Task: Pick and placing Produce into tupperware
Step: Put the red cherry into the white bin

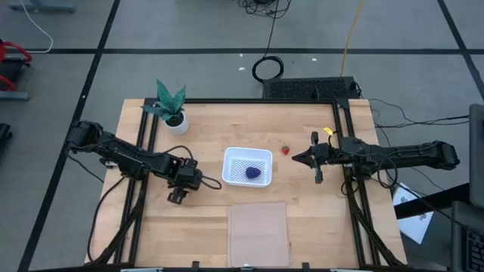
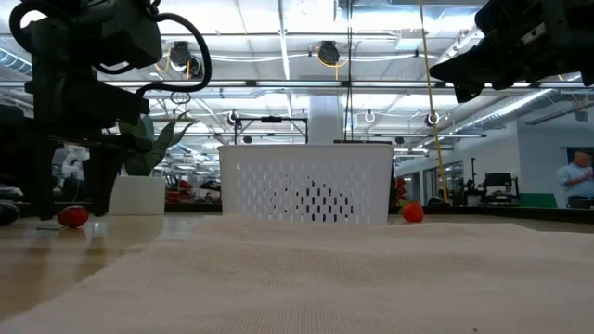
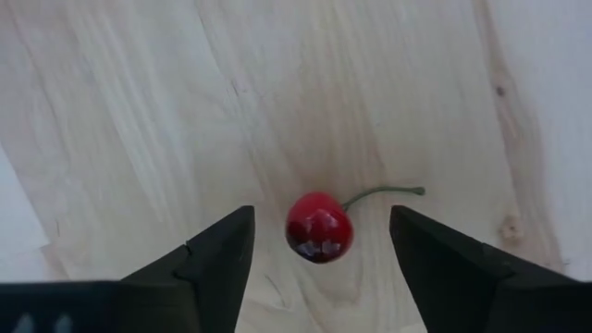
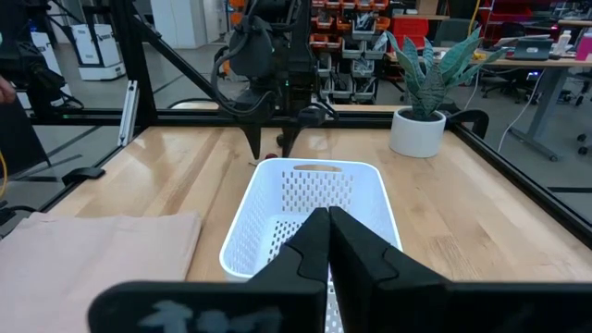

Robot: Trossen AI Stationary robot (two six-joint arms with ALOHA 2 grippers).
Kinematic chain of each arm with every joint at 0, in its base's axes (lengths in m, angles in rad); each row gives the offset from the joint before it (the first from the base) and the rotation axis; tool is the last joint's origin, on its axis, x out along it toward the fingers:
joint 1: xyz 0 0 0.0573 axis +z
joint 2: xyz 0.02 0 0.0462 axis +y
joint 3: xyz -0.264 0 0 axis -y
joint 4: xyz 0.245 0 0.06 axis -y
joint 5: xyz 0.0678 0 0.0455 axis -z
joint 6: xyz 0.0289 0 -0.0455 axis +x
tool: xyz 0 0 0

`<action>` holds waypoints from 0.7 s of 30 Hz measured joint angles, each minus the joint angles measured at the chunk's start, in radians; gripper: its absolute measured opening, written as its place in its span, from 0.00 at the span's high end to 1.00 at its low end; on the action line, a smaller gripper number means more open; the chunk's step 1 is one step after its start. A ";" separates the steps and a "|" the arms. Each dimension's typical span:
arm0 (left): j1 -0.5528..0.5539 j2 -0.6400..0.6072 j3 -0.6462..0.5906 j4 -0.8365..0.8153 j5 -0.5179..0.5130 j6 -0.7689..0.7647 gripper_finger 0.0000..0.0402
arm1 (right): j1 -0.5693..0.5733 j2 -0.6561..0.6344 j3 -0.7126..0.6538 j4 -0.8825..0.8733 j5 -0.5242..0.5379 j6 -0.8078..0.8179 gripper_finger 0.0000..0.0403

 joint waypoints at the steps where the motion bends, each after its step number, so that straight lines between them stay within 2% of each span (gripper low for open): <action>1: 0.000 0.000 0.000 0.000 0.000 -0.003 0.38 | 0.000 0.000 0.000 0.000 0.000 0.000 1.00; 13: 0.000 0.004 0.000 0.009 0.001 -0.007 0.46 | 0.000 0.000 0.000 0.000 0.000 0.000 1.00; 21: 0.000 0.070 0.004 0.044 0.006 -0.007 0.53 | 0.000 0.000 0.000 0.000 0.000 0.001 1.00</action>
